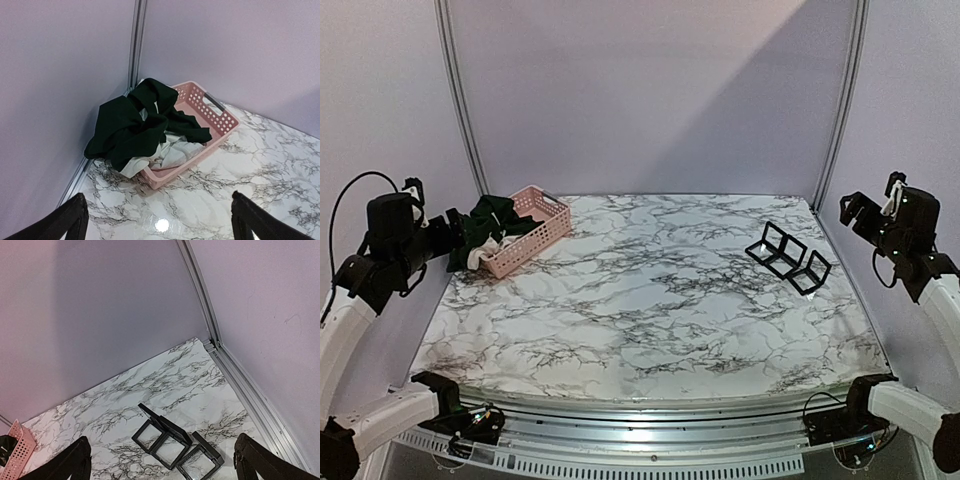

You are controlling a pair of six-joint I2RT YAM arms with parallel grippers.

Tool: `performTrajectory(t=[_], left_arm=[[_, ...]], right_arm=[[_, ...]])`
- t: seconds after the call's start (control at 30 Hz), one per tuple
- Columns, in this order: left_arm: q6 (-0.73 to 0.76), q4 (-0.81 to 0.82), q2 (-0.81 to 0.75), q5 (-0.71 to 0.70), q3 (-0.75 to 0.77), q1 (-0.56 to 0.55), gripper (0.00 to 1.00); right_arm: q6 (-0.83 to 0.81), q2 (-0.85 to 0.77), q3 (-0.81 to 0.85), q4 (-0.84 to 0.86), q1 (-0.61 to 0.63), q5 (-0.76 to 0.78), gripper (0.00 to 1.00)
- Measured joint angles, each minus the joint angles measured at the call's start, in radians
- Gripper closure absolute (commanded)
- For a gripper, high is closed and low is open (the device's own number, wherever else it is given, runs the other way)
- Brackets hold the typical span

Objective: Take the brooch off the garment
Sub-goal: Pick up the crumpled clothing from the bin.

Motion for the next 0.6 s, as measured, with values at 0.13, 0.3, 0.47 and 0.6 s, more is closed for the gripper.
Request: performTrajectory(t=[0.13,0.3,0.47,0.6], left_arm=[[0.0,0.005,0.011,0.0,0.0,0.0,0.0],[0.001,0.005,0.055,0.0,0.026,0.0,0.0],[0.016,0.005,0.148,0.0,0.133,0.002,0.0],[0.024,-0.004,0.314,0.0,0.317,0.002,0.0]], right_arm=[[0.0,-0.017,0.0,0.0,0.0,0.006,0.01],[0.0,-0.019,0.001,-0.002,0.0,0.006,0.01],[0.001,-0.019,0.003,-0.019,0.0,0.005,0.01],[0.005,-0.02,0.017,-0.046,0.0,-0.017,0.01]])
